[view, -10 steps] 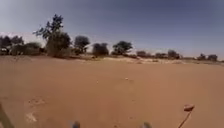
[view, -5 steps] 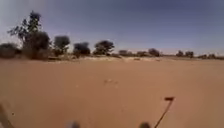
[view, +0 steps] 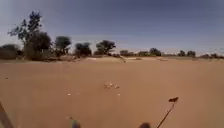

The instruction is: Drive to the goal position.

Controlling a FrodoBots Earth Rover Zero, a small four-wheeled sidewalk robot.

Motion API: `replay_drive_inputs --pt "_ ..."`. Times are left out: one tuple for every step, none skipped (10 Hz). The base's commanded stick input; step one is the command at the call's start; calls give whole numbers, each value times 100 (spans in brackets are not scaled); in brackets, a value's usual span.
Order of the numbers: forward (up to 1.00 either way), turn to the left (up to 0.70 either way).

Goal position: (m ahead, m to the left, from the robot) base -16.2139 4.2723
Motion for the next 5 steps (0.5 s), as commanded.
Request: replay_drive_inputs --pt "70 0" --pt "70 0" --pt "70 0" --pt "70 0" --pt "70 0"
